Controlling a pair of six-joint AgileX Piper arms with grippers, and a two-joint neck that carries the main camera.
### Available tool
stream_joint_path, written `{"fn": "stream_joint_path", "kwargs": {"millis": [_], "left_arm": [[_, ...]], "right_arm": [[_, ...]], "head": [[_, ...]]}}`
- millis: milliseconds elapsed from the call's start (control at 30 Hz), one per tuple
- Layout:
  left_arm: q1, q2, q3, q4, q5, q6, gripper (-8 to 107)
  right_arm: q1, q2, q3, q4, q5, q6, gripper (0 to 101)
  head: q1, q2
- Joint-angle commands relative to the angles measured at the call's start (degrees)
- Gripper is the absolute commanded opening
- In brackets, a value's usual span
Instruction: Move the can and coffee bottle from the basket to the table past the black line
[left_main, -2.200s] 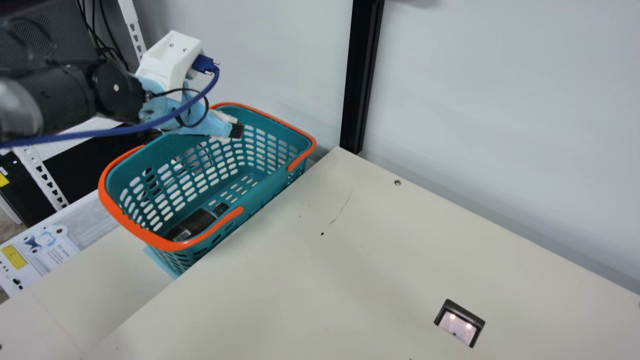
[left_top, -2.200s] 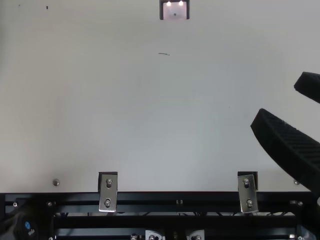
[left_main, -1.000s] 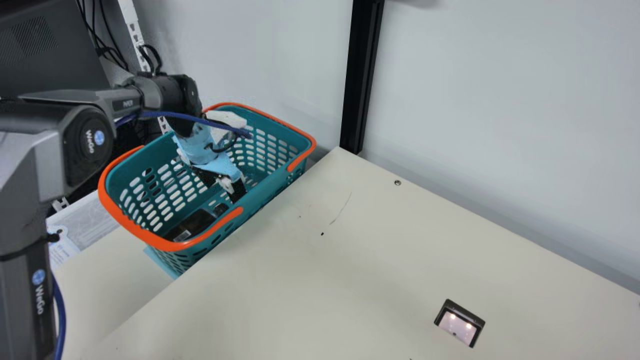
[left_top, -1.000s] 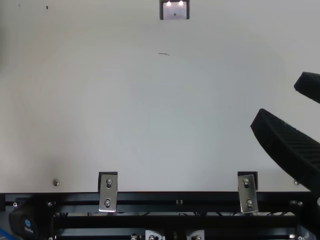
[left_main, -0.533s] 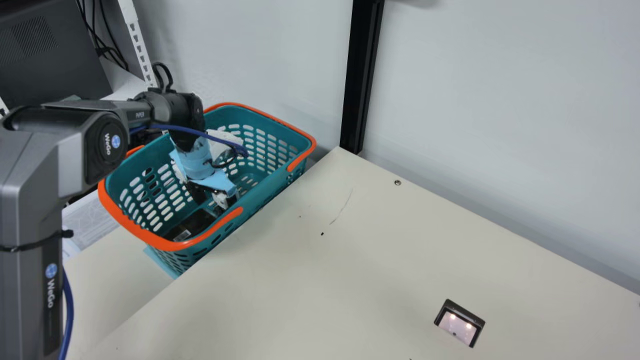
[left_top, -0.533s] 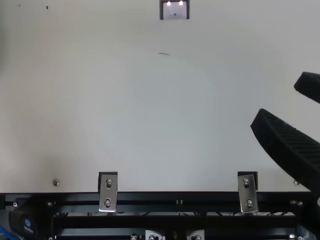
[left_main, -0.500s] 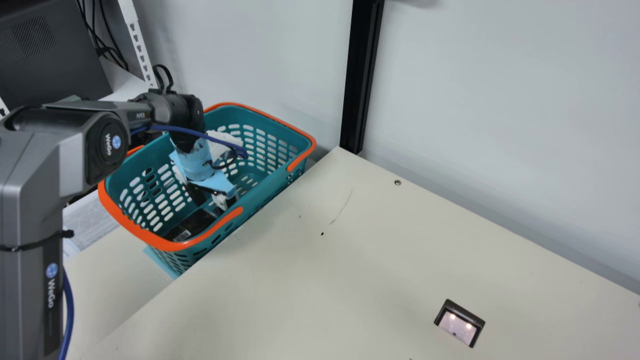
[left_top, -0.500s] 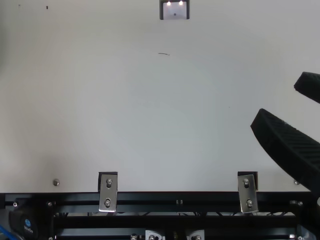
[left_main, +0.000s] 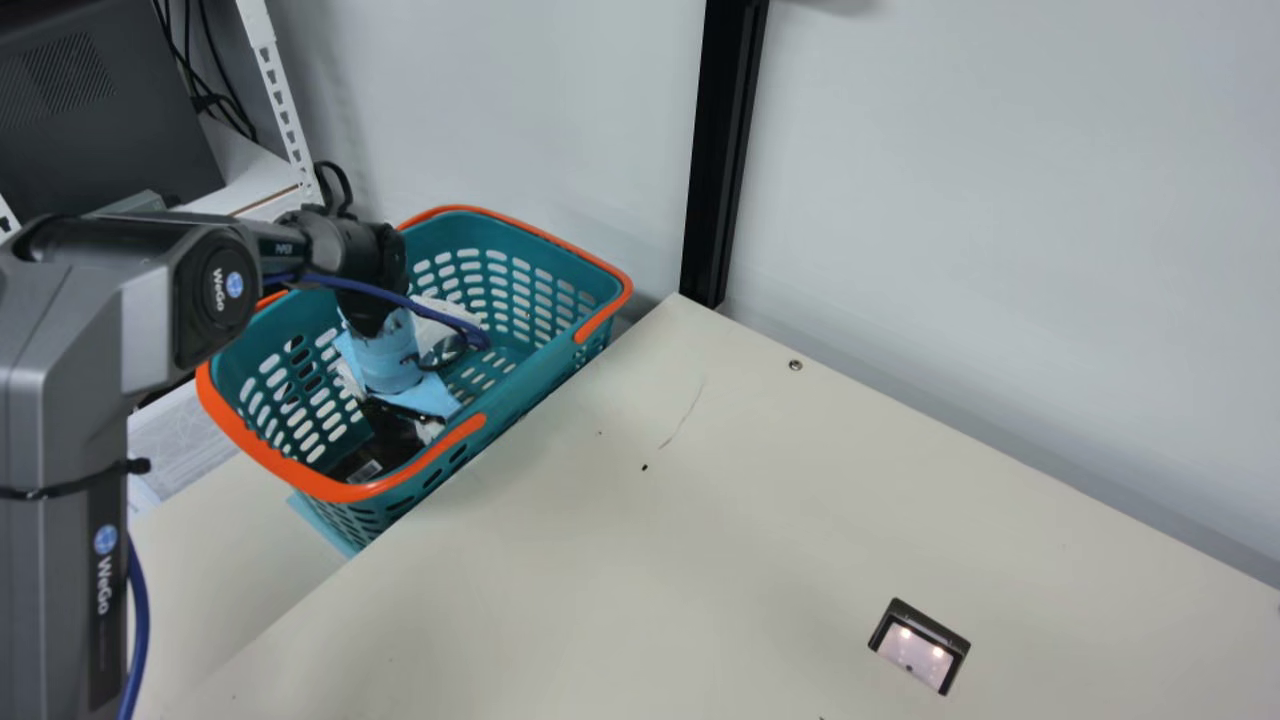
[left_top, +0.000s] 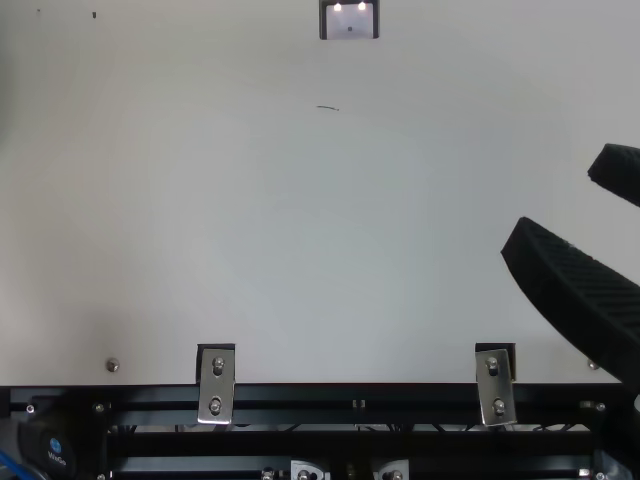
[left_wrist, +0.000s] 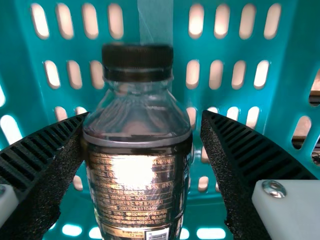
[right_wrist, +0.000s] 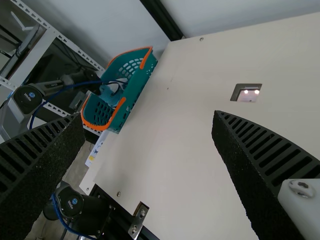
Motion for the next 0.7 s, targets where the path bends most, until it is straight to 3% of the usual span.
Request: {"fn": "stream_joint_path", "kwargs": {"millis": [0, 167, 200, 233, 667], "left_arm": [[0.11, -0.21, 0.7, 0.12, -0.44, -0.02, 90], [0.42, -0.43, 1.99, 0.51, -1.49, -0.12, 90], [0.52, -0.43, 2.15, 0.47, -1.69, -0.14, 45], [0.61, -0.47, 2.27, 0.51, -1.9, -0.23, 10], [0.92, -7.36, 4.13, -1.83, -8.49, -0.37, 10]], "right_arm": [[0.0, 0.0, 0.0, 0.0, 0.0, 0.0, 101], [0.0, 0.0, 0.0, 0.0, 0.0, 0.0, 101], [0.0, 0.0, 0.0, 0.0, 0.0, 0.0, 101], [0.0, 0.0, 0.0, 0.0, 0.0, 0.0, 101], [0.0, 0.0, 0.0, 0.0, 0.0, 0.0, 101]], "head": [[-1.58, 0.91], [-1.58, 0.91], [-1.58, 0.91], [-1.58, 0.91], [-1.58, 0.91]]}}
